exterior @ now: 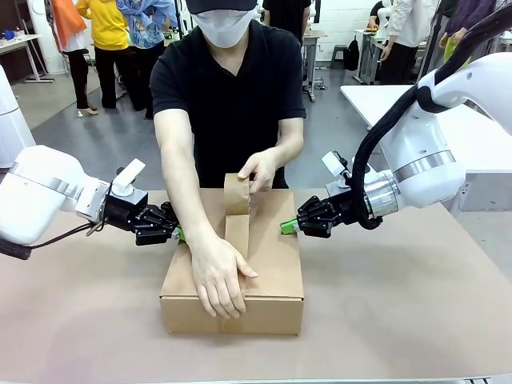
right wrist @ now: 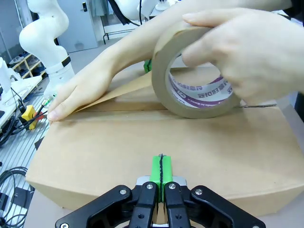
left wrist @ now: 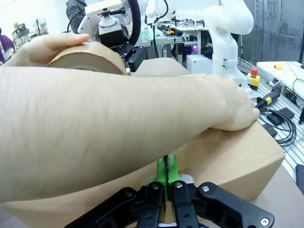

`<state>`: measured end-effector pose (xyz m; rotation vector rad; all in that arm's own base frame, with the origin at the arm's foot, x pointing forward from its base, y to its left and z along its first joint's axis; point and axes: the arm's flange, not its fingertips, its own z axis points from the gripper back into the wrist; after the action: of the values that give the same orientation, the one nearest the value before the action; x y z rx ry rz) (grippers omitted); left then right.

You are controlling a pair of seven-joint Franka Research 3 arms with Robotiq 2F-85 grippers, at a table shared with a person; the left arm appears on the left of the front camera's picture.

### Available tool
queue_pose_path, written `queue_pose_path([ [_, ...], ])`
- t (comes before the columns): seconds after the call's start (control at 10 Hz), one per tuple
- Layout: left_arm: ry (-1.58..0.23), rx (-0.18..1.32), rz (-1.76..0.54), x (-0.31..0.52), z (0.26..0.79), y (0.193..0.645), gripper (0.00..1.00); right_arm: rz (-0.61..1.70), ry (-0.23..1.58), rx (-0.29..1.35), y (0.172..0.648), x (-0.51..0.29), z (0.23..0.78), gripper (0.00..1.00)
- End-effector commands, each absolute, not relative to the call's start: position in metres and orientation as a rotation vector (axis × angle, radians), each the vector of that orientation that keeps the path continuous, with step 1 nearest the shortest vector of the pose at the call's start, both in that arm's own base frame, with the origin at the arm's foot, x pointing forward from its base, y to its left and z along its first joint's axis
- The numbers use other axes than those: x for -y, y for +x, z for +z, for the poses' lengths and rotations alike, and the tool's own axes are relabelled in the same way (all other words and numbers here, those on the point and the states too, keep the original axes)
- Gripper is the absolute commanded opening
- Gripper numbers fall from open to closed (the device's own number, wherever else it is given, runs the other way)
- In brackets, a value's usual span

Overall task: Wrap the clocks to prevent damage.
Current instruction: After the human seals the box with tape, release both hands from the side flaps of the Package Box.

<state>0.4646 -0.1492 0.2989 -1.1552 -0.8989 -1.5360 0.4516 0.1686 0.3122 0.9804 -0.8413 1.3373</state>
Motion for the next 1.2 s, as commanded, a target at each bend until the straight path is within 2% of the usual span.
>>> queue_pose_path([
  [0.0,-1.15,0.893,-1.546,0.1502,0.2979,0.4639,0.0,1.324,0.979,0.842,0.4508,-0.1707,0.3092,0.01],
  [1.1,-1.15,0.893,-1.546,0.1502,0.2979,0.4639,0.0,1.324,0.979,0.842,0.4508,-0.1707,0.3092,0.01],
])
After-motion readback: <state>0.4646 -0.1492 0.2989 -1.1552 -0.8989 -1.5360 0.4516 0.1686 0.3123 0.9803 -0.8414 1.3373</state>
